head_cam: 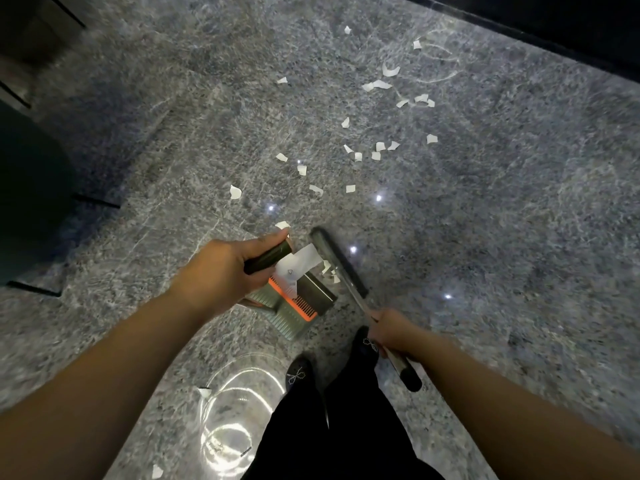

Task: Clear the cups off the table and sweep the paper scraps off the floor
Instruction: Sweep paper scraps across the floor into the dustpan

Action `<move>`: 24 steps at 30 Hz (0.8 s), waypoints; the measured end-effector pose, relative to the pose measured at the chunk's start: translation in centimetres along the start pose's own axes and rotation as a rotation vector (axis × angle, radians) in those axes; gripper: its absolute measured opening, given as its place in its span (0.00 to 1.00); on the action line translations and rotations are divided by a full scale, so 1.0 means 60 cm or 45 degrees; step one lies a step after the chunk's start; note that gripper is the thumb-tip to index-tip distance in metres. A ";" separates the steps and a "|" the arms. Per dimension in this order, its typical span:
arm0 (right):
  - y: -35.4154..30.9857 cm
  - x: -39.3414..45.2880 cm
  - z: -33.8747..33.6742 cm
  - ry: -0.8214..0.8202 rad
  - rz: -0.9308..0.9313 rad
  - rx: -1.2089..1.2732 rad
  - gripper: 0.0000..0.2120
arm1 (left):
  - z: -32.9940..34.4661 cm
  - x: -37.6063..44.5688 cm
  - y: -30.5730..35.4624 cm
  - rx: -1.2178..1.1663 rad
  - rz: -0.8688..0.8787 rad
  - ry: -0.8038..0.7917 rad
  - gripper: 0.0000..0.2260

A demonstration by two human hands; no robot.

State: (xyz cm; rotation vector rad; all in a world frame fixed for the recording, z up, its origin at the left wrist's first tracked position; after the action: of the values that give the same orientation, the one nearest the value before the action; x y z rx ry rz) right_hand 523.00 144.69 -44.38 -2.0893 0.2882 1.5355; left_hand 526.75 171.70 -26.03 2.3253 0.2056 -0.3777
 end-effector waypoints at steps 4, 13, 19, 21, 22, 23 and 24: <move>-0.012 -0.023 0.024 -0.086 -0.054 0.065 0.09 | 0.004 -0.003 -0.016 0.045 -0.001 0.012 0.31; -0.015 -0.100 0.003 -0.062 -0.107 0.140 0.22 | -0.017 -0.046 -0.039 0.002 0.040 0.049 0.31; -0.034 -0.119 -0.008 -0.018 -0.087 0.234 0.20 | -0.047 -0.108 -0.074 -0.111 0.025 0.229 0.32; -0.042 -0.116 -0.004 0.004 -0.075 0.248 0.19 | -0.068 -0.132 -0.089 -0.141 -0.018 0.291 0.29; -0.048 -0.116 -0.002 0.008 -0.076 0.238 0.19 | -0.077 -0.143 -0.095 -0.141 -0.030 0.311 0.29; -0.056 -0.117 -0.001 0.013 -0.081 0.212 0.18 | -0.087 -0.153 -0.100 -0.140 -0.034 0.329 0.29; -0.068 -0.118 0.004 0.013 -0.093 0.177 0.18 | -0.100 -0.168 -0.109 -0.137 -0.043 0.353 0.30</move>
State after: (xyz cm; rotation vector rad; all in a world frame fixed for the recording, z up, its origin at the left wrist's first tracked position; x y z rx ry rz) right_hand 522.34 147.30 -36.67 -1.9783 0.3098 1.4209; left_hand 516.81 180.21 -23.06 2.2630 0.3905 -0.0566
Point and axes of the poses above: each hand's wrist, its own x-axis towards the middle knuckle, its own z-axis out of the palm, y = z × x, the point moved 9 cm from there along x, towards the middle knuckle, and after that the axes turned 4 degrees about -x, right-handed, at the moved point
